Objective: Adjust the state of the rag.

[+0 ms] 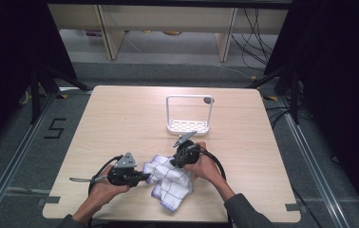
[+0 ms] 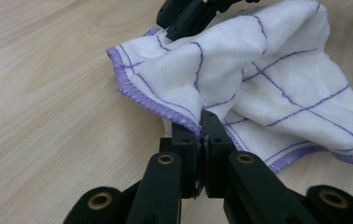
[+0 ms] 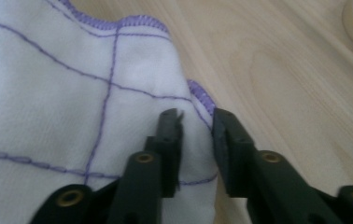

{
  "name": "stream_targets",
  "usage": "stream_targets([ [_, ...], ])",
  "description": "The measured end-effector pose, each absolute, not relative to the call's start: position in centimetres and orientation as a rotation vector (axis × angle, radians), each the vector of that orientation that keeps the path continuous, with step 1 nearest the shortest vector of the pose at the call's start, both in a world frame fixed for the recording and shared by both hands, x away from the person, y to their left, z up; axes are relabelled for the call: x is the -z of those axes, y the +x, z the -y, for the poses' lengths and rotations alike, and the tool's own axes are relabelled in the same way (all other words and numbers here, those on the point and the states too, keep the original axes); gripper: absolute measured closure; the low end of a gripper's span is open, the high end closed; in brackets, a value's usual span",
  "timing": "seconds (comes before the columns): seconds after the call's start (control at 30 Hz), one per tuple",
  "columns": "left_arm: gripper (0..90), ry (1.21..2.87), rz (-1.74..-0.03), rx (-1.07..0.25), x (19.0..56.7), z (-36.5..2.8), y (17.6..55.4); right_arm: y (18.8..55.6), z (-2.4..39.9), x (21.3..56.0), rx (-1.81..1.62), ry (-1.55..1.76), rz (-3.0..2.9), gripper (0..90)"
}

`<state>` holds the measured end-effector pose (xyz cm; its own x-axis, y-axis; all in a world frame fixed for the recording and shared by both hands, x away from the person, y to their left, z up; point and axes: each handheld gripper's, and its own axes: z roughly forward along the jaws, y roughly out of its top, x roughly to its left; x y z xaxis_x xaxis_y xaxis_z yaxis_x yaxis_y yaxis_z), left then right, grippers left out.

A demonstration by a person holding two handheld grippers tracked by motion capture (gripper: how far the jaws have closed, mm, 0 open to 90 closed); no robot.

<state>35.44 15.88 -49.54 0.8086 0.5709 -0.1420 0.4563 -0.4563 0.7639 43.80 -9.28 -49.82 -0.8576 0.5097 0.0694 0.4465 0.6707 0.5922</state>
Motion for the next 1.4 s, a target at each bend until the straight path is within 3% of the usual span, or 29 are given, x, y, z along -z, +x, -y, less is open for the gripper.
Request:
stream_targets([
  [0.1,85.8,2.103,-0.768,-0.164,49.5,-15.9,35.4,43.6,9.4,49.6,-0.953,0.768,-2.772,84.7],
  [0.37,86.0,2.106,-0.732,-0.202,47.9,-16.5,35.3,41.2,12.5,44.6,-1.024,0.751,-2.602,85.6],
  [0.63,85.9,2.084,-0.662,-0.244,44.5,-14.0,37.3,37.6,16.5,40.3,-1.045,0.731,-2.453,85.7],
  [0.97,82.6,2.15,-0.702,-0.25,45.4,-9.0,42.6,39.4,19.8,42.3,-0.918,0.91,-2.395,85.6],
  [1.03,78.2,2.144,-0.742,-0.244,46.2,-8.3,43.2,40.1,20.2,43.3,-0.872,0.931,-2.408,85.6],
  [1.07,67.9,2.127,-0.769,-0.231,46.6,-8.0,43.4,40.6,20.4,44.2,-0.835,0.95,-2.415,85.6],
  [1.1,67.9,2.136,-0.775,-0.238,46.9,-7.9,43.6,40.6,20.4,44.2,-0.835,0.95,-2.415,85.6],
  [1.13,61.8,2.133,-0.791,-0.242,47.1,-7.9,43.7,40.9,20.5,44.7,-0.822,0.96,-2.416,85.6],
  [1.17,49.7,2.12,-0.823,-0.237,47.3,-7.9,43.7,41.1,20.7,45.0,-0.802,0.964,-2.422,85.6],
  [1.2,49.7,2.11,-0.847,-0.231,47.4,-8.0,43.6,41.2,20.8,45.3,-0.789,0.984,-2.428,85.5],
  [1.3,37.5,2.091,-0.897,-0.202,47.2,-8.9,42.9,41.6,21.0,46.0,-0.754,0.986,-2.429,85.4],
  [1.4,37.1,2.093,-0.905,-0.173,47.0,-10.2,41.4,41.7,21.0,46.5,-0.734,1.011,-2.444,85.3],
])
